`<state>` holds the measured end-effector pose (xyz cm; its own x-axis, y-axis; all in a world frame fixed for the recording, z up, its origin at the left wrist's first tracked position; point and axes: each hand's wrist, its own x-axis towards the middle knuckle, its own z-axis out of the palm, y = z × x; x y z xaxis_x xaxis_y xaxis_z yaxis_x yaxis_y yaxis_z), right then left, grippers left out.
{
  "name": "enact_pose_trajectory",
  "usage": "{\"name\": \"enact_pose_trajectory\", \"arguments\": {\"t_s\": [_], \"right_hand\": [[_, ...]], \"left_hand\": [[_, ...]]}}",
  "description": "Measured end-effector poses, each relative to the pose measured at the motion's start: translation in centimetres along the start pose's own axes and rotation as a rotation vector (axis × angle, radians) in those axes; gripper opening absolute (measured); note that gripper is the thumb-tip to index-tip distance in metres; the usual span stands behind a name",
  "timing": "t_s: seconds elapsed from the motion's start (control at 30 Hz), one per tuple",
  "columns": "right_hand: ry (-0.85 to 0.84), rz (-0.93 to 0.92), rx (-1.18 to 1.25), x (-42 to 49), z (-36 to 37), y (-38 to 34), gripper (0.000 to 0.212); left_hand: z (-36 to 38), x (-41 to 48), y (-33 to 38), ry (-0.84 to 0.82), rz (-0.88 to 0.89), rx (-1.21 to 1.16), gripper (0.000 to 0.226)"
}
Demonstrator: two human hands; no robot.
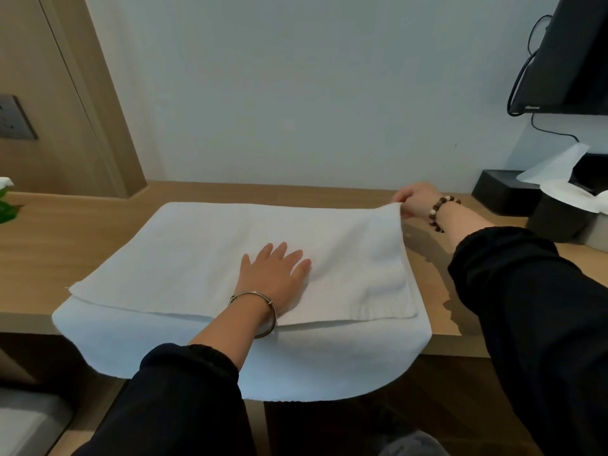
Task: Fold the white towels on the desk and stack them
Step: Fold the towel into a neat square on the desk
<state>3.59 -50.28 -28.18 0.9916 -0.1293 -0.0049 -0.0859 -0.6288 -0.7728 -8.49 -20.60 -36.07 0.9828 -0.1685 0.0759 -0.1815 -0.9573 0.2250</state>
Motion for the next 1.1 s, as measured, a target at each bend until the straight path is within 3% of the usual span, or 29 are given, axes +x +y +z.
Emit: {"name": "enact_pose_trajectory", "arguments": {"t_s": [0.07, 0.13, 0.27, 0.33, 0.4, 0.5, 0.57, 0.67, 0.73, 0.8, 0.9, 1.1], "right_hand": [[0.286, 0.015, -0.017, -0.2, 0.6, 0.1, 0.040], [0.317, 0.048, -0.005, -0.2, 1.7, 0.6, 0.034], [0.230, 0.174, 0.195, -0.6, 1.7, 0.0, 0.033], [0.091, 0.308, 0.279, -1.8, 1.6, -0.3, 0.033], [-0.114, 0.396, 0.201, -2.7, 1.8, 0.0, 0.028], [-0.191, 0.331, -0.129, -3.2, 2.1, 0.4, 0.027], [-0.017, 0.254, -0.338, -3.7, 3.1, 0.3, 0.037], [0.269, 0.157, -0.294, -3.8, 5.2, -0.1, 0.035], [0.337, 0.089, -0.487, -4.6, 5.9, -1.3, 0.048], [0.218, -0.014, -0.637, -6.0, 6.4, -2.5, 0.056], [-0.194, -0.099, -0.826, -9.2, 9.2, -2.0, 0.045], [-0.124, -0.082, -0.791, -9.7, 11.4, 0.3, 0.056]], "left_hand": [[-0.1, -0.1, 0.1, 0.012, 0.005, -0.027, 0.057], [-0.1, -0.2, 0.1, 0.011, 0.006, -0.022, 0.056], [-0.1, 0.1, 0.1, -0.014, 0.001, 0.015, 0.057], [-0.1, 0.1, 0.1, -0.023, -0.007, 0.037, 0.057], [-0.1, 0.1, 0.1, -0.025, -0.015, 0.057, 0.058], [-0.1, 0.0, 0.2, -0.031, -0.042, 0.098, 0.060], [0.0, 0.2, 0.6, -0.042, -0.070, 0.117, 0.061], [0.1, 0.8, 1.3, -0.060, -0.128, 0.128, 0.061], [0.2, 1.4, 1.6, -0.067, -0.152, 0.135, 0.059], [0.3, 2.1, 1.9, -0.067, -0.165, 0.143, 0.057], [0.5, 3.5, 2.2, -0.069, -0.190, 0.151, 0.055], [1.1, 7.5, 2.7, -0.077, -0.221, 0.147, 0.054]]}}
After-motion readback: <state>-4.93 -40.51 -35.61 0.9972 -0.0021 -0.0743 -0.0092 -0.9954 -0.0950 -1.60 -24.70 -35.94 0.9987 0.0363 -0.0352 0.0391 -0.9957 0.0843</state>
